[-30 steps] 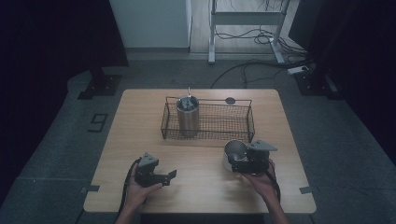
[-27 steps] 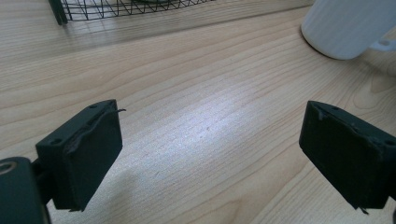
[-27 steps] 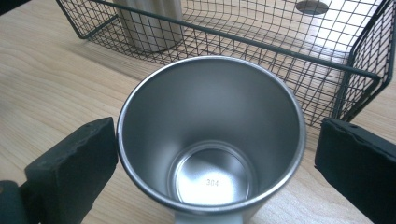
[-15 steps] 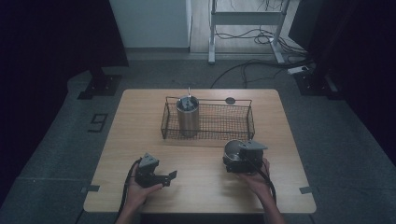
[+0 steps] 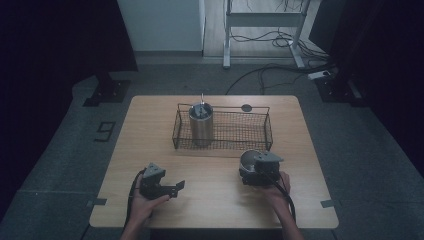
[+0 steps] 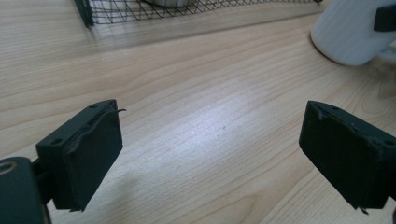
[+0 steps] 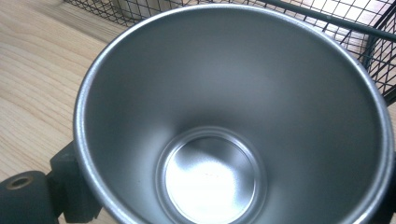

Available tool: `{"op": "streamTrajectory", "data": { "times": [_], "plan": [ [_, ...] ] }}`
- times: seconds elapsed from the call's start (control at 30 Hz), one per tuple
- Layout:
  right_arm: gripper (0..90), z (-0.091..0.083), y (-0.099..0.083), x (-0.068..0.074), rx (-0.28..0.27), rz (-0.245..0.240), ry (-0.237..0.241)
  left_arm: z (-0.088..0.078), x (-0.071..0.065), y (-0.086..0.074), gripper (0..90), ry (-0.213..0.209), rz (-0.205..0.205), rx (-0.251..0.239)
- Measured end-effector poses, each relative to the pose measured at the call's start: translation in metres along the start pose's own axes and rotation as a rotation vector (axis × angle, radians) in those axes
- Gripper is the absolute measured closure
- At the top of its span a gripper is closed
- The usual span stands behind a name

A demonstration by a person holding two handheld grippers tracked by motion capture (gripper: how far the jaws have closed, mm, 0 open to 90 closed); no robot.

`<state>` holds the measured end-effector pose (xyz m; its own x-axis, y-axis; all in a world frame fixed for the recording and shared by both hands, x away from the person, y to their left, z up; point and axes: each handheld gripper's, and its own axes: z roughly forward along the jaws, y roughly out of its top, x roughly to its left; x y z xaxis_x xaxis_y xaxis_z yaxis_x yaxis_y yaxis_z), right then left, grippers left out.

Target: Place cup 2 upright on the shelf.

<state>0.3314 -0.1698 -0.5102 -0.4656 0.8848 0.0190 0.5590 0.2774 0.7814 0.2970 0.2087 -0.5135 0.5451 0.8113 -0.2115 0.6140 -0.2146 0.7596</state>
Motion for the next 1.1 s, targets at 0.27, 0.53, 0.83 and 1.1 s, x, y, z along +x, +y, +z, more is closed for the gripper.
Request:
{"op": "streamTrajectory", "data": {
  "times": [0.27, 0.53, 0.83, 1.1],
  "plan": [
    [7.8, -0.001, 0.0, -0.004, -0.014, 0.013, 0.001, -0.002, 0.002, 0.0, 6.3, 0.003, -0.004, -0.001],
    [7.8, -0.016, 0.004, -0.01, -0.063, 0.025, 0.008, -0.007, 0.005, 0.0, 6.4, 0.014, -0.014, -0.012],
    [7.8, -0.03, 0.014, -0.006, -0.098, 0.003, 0.028, -0.012, 0.006, 0.002, 6.7, 0.01, -0.014, -0.023],
    [7.8, -0.04, 0.022, -0.008, -0.118, -0.009, 0.053, -0.01, 0.005, 0.002, 7.0, 0.007, -0.006, -0.016]
  ]
}}
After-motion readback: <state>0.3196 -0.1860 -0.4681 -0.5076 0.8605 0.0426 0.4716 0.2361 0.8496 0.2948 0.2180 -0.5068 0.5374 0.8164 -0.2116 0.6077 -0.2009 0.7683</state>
